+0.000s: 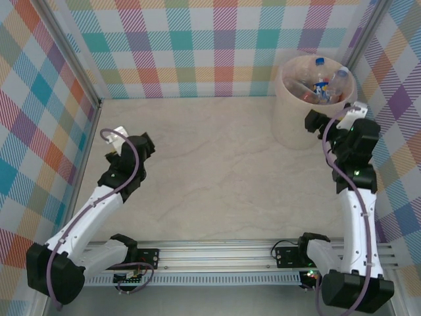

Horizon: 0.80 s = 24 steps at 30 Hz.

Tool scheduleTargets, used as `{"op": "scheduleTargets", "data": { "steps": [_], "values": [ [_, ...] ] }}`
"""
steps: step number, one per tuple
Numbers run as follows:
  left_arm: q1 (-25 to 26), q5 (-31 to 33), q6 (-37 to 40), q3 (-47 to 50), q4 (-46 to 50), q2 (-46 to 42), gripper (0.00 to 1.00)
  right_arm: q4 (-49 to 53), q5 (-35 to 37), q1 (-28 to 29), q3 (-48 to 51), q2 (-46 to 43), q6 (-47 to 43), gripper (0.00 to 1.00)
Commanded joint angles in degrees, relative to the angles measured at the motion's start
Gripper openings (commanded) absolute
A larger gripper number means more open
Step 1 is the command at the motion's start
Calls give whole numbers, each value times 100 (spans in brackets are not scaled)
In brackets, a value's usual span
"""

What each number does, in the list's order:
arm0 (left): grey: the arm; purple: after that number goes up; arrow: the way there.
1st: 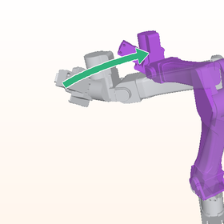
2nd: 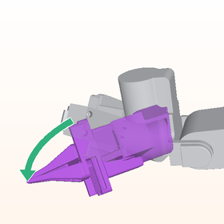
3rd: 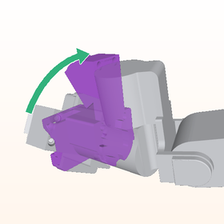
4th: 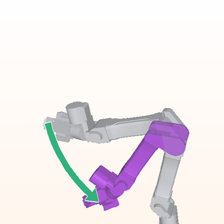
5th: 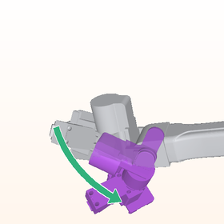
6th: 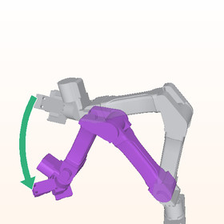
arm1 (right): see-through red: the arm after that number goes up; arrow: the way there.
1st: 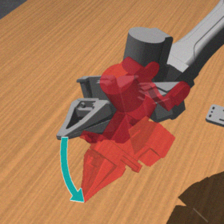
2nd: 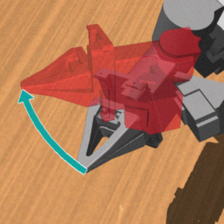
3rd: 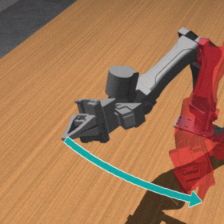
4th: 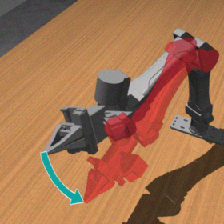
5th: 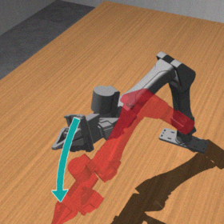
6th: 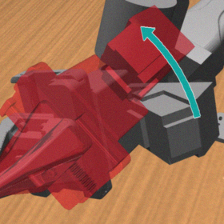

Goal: Put the plastic bottles in the bin

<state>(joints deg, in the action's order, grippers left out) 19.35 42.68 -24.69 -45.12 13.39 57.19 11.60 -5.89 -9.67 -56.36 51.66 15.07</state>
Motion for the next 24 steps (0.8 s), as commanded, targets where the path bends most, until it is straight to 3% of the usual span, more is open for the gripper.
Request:
{"op": "scheduleTargets", "data": {
  "steps": [1,5,10,13,16,24],
  "values": [
    [-263,806,287,420,-78,-315,100,-1257,-192,18,793,-319,570,100],
    [-504,1067,381,1134,-601,-709,100,-1626,366,19,1803,-466,1098,100],
    [-921,426,586,1639,-1140,-655,100,-1886,1011,27,2594,-19,1591,100],
    [-972,235,1125,2042,-2201,-365,100,-1588,1549,25,2631,430,1823,100],
    [-1112,-210,1243,2370,-2990,32,100,-1758,1663,35,2751,897,1567,100],
    [-1307,-1464,1880,2145,-4313,1725,100,-2856,1477,235,3032,1894,476,100]
  ]
}}
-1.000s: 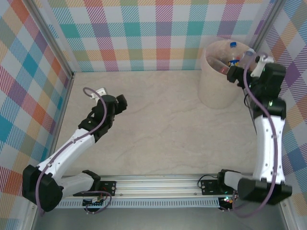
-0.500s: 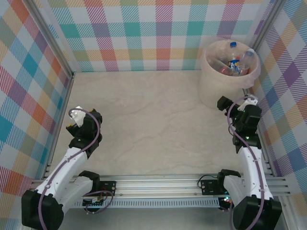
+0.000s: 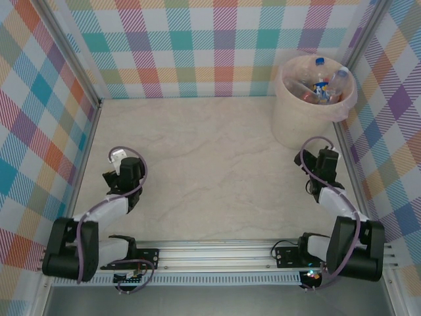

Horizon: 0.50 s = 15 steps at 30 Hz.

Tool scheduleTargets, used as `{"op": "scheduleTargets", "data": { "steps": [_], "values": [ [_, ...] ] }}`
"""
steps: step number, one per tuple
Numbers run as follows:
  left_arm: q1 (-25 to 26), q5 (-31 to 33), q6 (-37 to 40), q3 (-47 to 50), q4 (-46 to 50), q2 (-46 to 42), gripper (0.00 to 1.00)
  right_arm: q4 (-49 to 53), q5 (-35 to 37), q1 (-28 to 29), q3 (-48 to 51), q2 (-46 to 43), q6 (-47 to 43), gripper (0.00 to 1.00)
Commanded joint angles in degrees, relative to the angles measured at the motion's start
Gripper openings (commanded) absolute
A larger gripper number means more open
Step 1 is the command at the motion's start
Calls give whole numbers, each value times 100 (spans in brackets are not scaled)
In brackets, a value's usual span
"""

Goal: Put the plastic bottles in the bin

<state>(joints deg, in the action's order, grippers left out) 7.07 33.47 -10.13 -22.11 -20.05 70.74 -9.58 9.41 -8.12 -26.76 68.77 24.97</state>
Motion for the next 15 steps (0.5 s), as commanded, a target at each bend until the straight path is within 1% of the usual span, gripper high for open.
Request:
{"op": "scheduleTargets", "data": {
  "steps": [1,2,3,6,8,9,10,12,13,14,15],
  "values": [
    [-97,-599,457,-126,-1300,593,100,-873,-164,111,95,300,-603,100],
    [-130,-686,488,-104,-1643,786,100,-1009,-271,126,105,381,-683,100],
    [-171,-843,493,-160,-1706,881,100,-1162,-353,164,126,462,-756,100],
    [-276,-1633,712,-261,-2001,1335,100,-1614,-525,266,197,646,-936,100],
    [-275,-2146,948,-19,-2838,1792,100,-1836,-530,322,232,717,-1036,100],
    [-266,-2206,1012,47,-3317,1985,100,-1964,-557,333,260,741,-1094,100],
    [-263,-2261,996,-37,-2822,1823,100,-2151,-592,354,309,751,-1144,100],
    [-244,-2055,977,-67,-2931,1913,100,-2353,-697,401,356,768,-1314,100],
    [-201,-1940,963,-97,-2756,1857,100,-2442,-741,439,381,769,-1437,100],
    [-165,-1744,956,-55,-2928,1906,100,-2572,-757,508,418,767,-1565,100],
    [-128,-1531,888,-48,-2861,1862,100,-2858,-768,596,496,769,-1789,100]
  ]
}}
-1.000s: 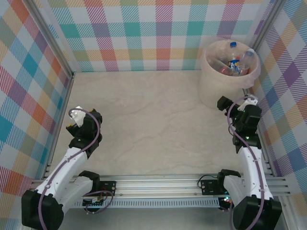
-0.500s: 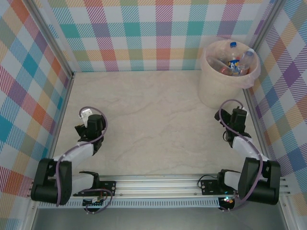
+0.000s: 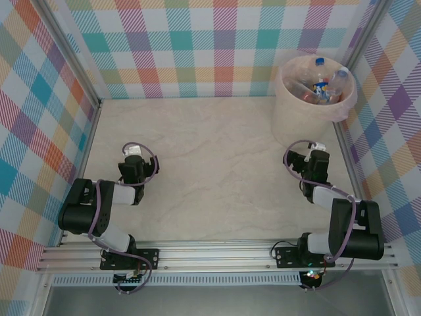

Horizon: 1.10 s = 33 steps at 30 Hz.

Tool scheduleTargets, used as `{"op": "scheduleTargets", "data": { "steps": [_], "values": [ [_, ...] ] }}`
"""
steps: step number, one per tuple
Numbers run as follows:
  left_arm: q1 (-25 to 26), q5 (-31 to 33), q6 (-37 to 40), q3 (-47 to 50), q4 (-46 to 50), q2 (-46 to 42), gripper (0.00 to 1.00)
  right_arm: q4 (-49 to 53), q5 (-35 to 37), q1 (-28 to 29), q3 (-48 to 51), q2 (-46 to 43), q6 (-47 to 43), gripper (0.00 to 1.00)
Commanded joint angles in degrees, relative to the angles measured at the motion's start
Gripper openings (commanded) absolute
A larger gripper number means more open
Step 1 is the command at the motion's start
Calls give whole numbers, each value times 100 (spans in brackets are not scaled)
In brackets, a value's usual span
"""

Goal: Put the plastic bottles in the bin

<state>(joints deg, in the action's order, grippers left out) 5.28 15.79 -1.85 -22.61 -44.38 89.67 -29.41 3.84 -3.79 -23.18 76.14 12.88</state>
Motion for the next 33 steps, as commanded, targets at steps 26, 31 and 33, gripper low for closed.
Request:
{"op": "scheduleTargets", "data": {
  "steps": [26,31,33],
  "values": [
    [57,328,23,0,-440,-26,100,-1856,-981,273,-29,1193,-1248,100],
    [58,328,21,2,-440,-28,100,-1815,-961,282,-53,1205,-1249,100],
    [53,328,20,2,-440,-26,100,-1783,-964,281,-66,1210,-1249,100]
  ]
}}
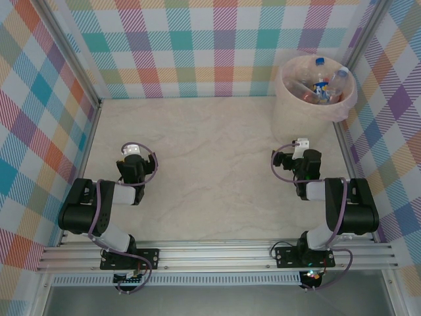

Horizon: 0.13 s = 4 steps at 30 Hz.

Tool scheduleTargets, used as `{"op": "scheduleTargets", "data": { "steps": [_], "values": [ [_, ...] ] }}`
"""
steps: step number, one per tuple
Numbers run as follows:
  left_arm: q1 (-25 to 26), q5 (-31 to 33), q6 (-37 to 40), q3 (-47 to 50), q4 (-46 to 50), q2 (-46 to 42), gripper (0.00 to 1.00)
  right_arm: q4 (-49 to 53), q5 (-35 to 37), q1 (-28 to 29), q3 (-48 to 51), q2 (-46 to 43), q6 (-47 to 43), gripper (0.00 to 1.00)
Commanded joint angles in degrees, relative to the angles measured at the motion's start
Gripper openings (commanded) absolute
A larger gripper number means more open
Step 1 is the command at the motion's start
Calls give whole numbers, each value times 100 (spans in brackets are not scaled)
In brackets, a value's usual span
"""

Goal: Put the plastic bottles in the bin

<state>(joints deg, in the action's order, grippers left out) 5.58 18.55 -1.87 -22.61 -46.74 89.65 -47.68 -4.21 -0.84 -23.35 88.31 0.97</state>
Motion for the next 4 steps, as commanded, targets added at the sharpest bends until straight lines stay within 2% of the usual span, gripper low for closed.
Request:
{"op": "scheduleTargets", "data": {
  "steps": [1,4],
  "values": [
    [28,48,21,0,-204,-26,100,38,-159,-13,-46,-7,-61,100],
    [23,52,27,0,-204,-26,100,9,-151,-11,-29,-25,-62,100]
  ]
}}
